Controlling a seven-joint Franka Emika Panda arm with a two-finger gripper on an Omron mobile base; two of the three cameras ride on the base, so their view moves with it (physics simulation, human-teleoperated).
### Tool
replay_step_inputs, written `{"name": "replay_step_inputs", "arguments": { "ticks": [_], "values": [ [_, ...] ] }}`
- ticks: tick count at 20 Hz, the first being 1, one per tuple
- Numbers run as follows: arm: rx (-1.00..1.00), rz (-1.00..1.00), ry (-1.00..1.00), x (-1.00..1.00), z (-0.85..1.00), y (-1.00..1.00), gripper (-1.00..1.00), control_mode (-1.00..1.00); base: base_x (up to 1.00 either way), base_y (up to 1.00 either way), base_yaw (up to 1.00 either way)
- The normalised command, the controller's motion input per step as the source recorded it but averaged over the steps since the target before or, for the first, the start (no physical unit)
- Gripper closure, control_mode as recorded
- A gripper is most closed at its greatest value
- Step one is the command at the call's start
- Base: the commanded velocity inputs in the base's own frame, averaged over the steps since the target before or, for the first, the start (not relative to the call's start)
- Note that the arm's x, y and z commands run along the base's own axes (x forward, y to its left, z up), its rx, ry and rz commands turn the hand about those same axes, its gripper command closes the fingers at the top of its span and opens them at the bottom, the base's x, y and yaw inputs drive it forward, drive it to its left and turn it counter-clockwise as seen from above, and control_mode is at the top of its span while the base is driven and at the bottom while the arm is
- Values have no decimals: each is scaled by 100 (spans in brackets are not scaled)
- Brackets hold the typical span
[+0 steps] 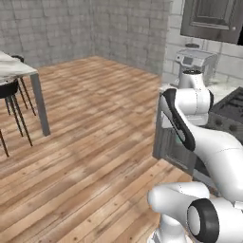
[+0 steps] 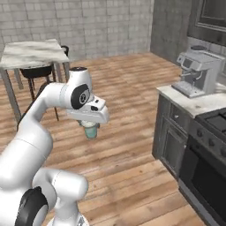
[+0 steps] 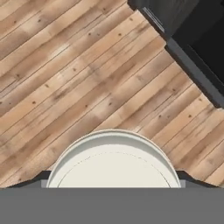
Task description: Move the drinks to the dining counter.
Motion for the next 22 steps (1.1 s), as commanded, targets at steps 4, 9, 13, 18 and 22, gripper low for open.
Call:
{"name": "replay_step_inputs", "arguments": {
  "ticks": [4,9,13,18,22],
  "values": [
    [0,0,0,0,0,0,100,100,-1,0,100],
    [0,0,0,0,0,0,100,100,0,0,100],
    [0,0,0,0,0,0,100,100,0,-4,100],
    [0,0,0,0,0,0,100,100,20,-11,89],
    [0,0,0,0,0,0,100,100,82,-33,24]
  ]
}}
